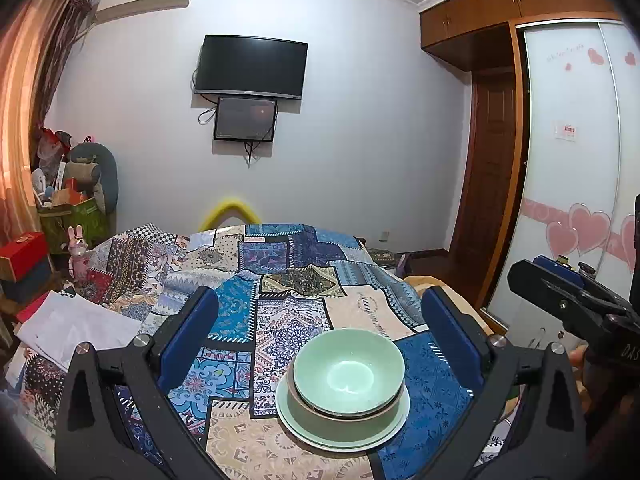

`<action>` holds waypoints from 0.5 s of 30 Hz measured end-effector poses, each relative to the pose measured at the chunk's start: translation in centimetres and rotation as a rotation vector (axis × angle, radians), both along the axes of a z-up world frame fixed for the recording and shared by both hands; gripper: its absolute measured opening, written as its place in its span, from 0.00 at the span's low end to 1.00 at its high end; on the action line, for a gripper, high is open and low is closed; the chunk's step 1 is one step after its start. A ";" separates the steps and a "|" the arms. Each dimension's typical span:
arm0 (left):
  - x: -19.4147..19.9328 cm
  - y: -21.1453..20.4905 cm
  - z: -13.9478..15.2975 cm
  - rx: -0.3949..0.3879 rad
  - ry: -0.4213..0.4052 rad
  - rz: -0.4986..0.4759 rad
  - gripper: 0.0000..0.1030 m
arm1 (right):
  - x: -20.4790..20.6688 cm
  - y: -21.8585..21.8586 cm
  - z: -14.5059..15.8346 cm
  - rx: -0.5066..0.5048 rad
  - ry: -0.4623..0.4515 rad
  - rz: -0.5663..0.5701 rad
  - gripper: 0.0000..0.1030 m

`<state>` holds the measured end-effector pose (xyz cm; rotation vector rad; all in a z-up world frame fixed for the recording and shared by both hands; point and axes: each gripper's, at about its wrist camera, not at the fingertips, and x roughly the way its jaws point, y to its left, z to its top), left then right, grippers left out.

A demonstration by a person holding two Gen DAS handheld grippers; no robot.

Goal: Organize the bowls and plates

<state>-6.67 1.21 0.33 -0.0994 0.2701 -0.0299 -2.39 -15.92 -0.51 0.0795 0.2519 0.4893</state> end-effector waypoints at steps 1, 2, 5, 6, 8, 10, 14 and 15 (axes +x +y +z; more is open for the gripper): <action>0.0 0.0 0.0 0.001 0.001 0.000 1.00 | 0.0 0.0 0.0 0.001 0.002 0.000 1.00; 0.0 0.0 0.0 0.002 0.001 -0.001 1.00 | 0.0 0.0 0.0 0.001 0.003 0.000 1.00; 0.0 -0.1 -0.1 0.002 0.004 -0.006 1.00 | 0.1 0.0 0.0 0.001 0.003 0.001 1.00; 0.0 -0.1 -0.1 0.002 0.003 -0.007 1.00 | 0.1 0.0 0.0 0.001 0.003 0.000 1.00; 0.0 -0.2 0.0 0.007 0.002 -0.006 1.00 | 0.1 0.0 0.0 0.001 0.004 0.002 1.00; 0.0 -0.3 0.0 0.010 0.002 -0.008 1.00 | 0.1 0.0 0.0 0.000 0.006 0.000 1.00; 0.0 -0.4 -0.1 0.013 -0.001 -0.011 1.00 | 0.1 -0.1 -0.1 0.005 0.011 0.001 1.00; 0.0 -0.5 -0.1 0.014 -0.001 -0.011 1.00 | 0.1 -0.1 -0.1 0.005 0.011 0.001 1.00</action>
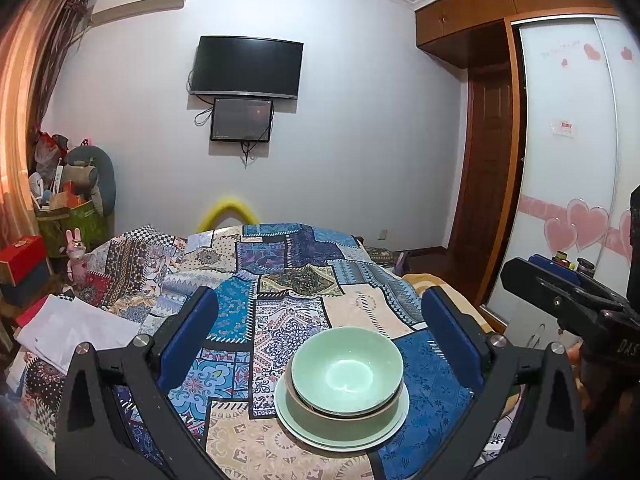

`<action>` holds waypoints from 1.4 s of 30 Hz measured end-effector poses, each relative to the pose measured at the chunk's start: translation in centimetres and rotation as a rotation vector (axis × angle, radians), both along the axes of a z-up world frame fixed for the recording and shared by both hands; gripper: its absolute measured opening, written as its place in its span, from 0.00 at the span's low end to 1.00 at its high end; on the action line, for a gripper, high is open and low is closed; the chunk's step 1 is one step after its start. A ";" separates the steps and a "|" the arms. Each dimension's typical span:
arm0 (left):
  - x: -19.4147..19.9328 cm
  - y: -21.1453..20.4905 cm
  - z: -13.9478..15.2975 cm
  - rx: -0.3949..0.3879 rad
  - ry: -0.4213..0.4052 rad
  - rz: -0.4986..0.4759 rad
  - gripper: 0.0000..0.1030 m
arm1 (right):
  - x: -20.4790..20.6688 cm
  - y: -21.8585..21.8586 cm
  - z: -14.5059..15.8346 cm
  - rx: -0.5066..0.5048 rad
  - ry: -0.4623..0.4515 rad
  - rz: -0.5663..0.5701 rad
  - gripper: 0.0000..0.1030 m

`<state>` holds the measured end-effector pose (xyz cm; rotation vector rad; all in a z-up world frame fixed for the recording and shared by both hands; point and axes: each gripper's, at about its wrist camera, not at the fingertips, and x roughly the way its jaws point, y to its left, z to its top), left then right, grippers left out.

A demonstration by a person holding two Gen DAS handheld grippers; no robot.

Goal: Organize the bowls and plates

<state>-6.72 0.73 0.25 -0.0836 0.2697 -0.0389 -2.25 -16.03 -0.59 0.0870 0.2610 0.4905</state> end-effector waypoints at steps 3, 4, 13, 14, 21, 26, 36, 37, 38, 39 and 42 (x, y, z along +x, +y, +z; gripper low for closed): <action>0.0 0.0 0.0 -0.011 0.005 -0.018 1.00 | -0.1 0.0 0.1 -0.002 -0.002 -0.001 1.00; 0.0 0.2 0.0 -0.016 0.008 -0.020 1.00 | 0.0 -0.1 0.0 0.001 -0.004 -0.003 1.00; 0.0 0.4 0.0 -0.019 0.005 -0.002 1.00 | 0.1 -0.2 -0.1 0.005 0.005 -0.001 1.00; 0.0 0.4 0.0 -0.019 0.006 -0.003 1.00 | 0.1 -0.2 -0.1 0.004 0.005 0.000 1.00; 0.0 0.4 0.0 -0.017 0.003 -0.003 1.00 | 0.2 0.0 0.0 -0.003 0.007 0.006 1.00; 0.0 0.5 0.0 -0.016 0.002 -0.001 1.00 | 0.3 0.0 -0.1 -0.006 0.010 0.008 1.00; -0.2 0.2 0.1 -0.002 -0.010 -0.007 1.00 | 0.5 0.2 -0.2 -0.006 0.017 0.013 1.00; -0.1 0.2 0.1 0.000 -0.007 -0.011 1.00 | 0.6 0.2 -0.2 -0.007 0.018 0.014 1.00; -0.1 0.1 0.1 0.004 -0.004 -0.015 1.00 | 0.5 0.2 -0.3 -0.008 0.018 0.014 1.00; -0.1 0.1 0.0 0.005 -0.004 -0.014 1.00 | 0.6 0.2 -0.3 -0.009 0.019 0.016 1.00; -0.2 0.1 0.0 0.006 -0.011 0.008 1.00 | 0.6 0.3 -0.4 -0.013 0.020 0.017 1.00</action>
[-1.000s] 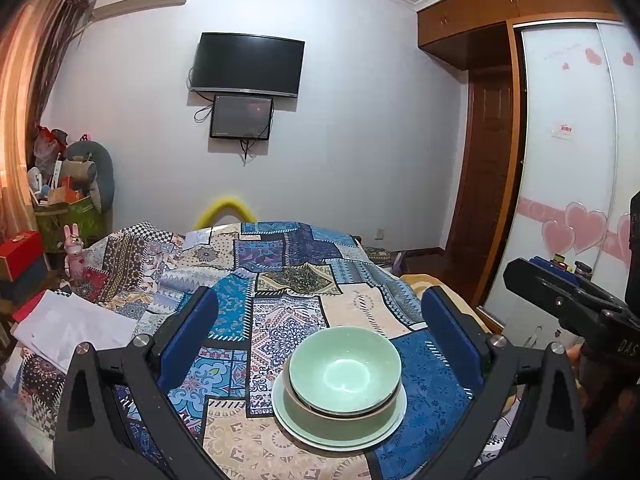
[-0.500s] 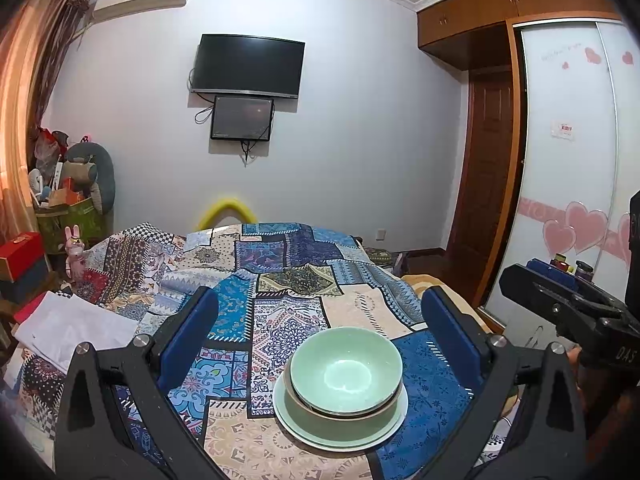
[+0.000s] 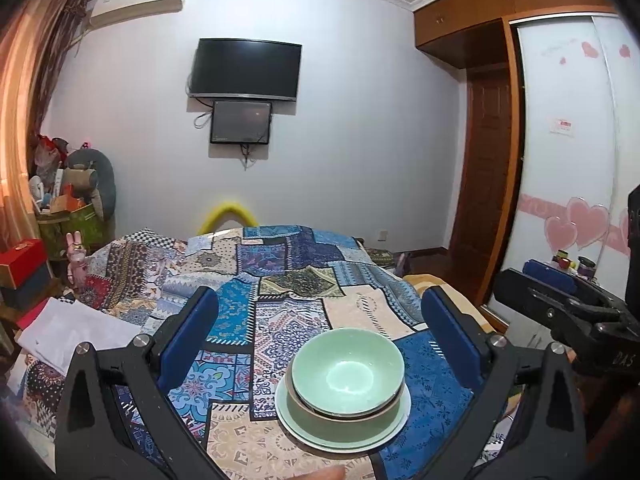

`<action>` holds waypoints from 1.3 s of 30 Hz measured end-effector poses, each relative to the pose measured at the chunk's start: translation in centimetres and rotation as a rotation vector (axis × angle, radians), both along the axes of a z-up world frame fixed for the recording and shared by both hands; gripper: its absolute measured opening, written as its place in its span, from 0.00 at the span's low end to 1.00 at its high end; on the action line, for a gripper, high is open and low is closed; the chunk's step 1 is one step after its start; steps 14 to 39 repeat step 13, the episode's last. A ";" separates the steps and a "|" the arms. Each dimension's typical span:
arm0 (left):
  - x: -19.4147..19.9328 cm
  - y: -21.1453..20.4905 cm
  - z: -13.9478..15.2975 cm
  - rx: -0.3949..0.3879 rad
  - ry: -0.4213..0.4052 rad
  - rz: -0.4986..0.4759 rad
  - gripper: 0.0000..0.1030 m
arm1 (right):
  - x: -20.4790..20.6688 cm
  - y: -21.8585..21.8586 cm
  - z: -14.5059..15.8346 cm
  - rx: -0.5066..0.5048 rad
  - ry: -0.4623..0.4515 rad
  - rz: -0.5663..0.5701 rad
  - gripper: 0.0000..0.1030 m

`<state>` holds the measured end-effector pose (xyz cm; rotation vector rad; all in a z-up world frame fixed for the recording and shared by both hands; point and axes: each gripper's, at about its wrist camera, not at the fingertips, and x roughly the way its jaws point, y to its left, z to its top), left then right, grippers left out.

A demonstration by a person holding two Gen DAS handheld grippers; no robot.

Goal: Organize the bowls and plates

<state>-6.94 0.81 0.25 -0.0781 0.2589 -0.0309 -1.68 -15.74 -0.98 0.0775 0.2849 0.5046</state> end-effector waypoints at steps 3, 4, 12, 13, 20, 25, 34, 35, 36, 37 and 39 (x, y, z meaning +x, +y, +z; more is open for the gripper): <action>-0.2 -0.2 0.0 0.006 -0.004 -0.012 1.00 | 0.1 0.0 0.0 0.000 0.003 0.000 1.00; -0.2 -0.3 0.1 0.008 -0.005 -0.013 1.00 | 0.1 0.1 0.0 -0.001 0.004 0.001 1.00; -0.1 -0.4 -0.1 0.017 -0.010 -0.014 1.00 | 0.1 0.0 -0.1 -0.003 0.007 0.004 1.00; -0.1 -0.4 -0.1 0.015 -0.007 -0.016 1.00 | 0.1 0.1 -0.1 -0.003 0.008 0.004 1.00; -0.1 -0.4 -0.1 0.015 -0.007 -0.016 1.00 | 0.1 0.1 -0.1 -0.003 0.008 0.004 1.00; -0.1 -0.4 -0.1 0.015 -0.007 -0.016 1.00 | 0.1 0.1 -0.1 -0.003 0.008 0.004 1.00; -0.1 -0.4 -0.1 0.015 -0.007 -0.016 1.00 | 0.1 0.1 -0.1 -0.003 0.008 0.004 1.00; -0.1 -0.4 -0.1 0.015 -0.007 -0.016 1.00 | 0.1 0.1 -0.1 -0.003 0.008 0.004 1.00; -0.1 -0.4 -0.1 0.015 -0.007 -0.016 1.00 | 0.1 0.1 -0.1 -0.003 0.008 0.004 1.00; -0.1 -0.4 -0.1 0.015 -0.007 -0.016 1.00 | 0.1 0.1 -0.1 -0.003 0.008 0.004 1.00; -0.1 -0.4 -0.1 0.015 -0.007 -0.016 1.00 | 0.1 0.1 -0.1 -0.003 0.008 0.004 1.00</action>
